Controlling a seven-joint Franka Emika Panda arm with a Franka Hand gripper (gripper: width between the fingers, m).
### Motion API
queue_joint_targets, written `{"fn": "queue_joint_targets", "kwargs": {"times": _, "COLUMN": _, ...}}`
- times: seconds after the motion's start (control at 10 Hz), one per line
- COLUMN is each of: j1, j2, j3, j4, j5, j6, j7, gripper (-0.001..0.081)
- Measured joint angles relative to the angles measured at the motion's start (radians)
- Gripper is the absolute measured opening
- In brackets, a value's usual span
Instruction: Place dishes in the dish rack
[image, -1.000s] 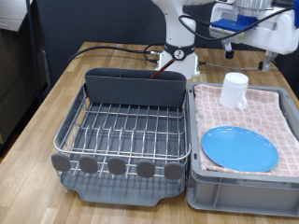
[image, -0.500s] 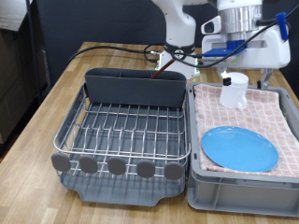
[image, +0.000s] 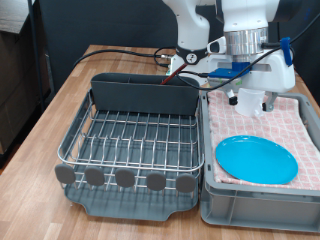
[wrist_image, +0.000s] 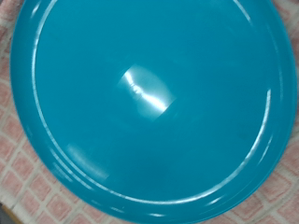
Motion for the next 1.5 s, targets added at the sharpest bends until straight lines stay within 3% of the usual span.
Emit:
{"fn": "queue_joint_targets", "kwargs": {"times": 0.1, "j1": 0.0, "j2": 0.005, "j3": 0.01, "j4": -0.005, "j5": 0.167, "j6": 0.02, "j7": -0.163, "gripper": 0.0803}}
{"fn": "queue_joint_targets", "kwargs": {"times": 0.3, "j1": 0.0, "j2": 0.03, "j3": 0.014, "j4": -0.016, "j5": 0.325, "j6": 0.058, "j7": -0.339, "gripper": 0.0803}}
{"fn": "queue_joint_targets", "kwargs": {"times": 0.7, "j1": 0.0, "j2": 0.08, "j3": 0.015, "j4": -0.019, "j5": 0.379, "j6": 0.088, "j7": -0.41, "gripper": 0.0803}}
{"fn": "queue_joint_targets", "kwargs": {"times": 1.3, "j1": -0.006, "j2": 0.147, "j3": 0.042, "j4": -0.003, "j5": 0.584, "j6": 0.135, "j7": -0.595, "gripper": 0.0803}}
{"fn": "queue_joint_targets", "kwargs": {"times": 1.5, "j1": -0.006, "j2": 0.161, "j3": 0.046, "j4": 0.005, "j5": 0.601, "j6": 0.145, "j7": -0.616, "gripper": 0.0803}}
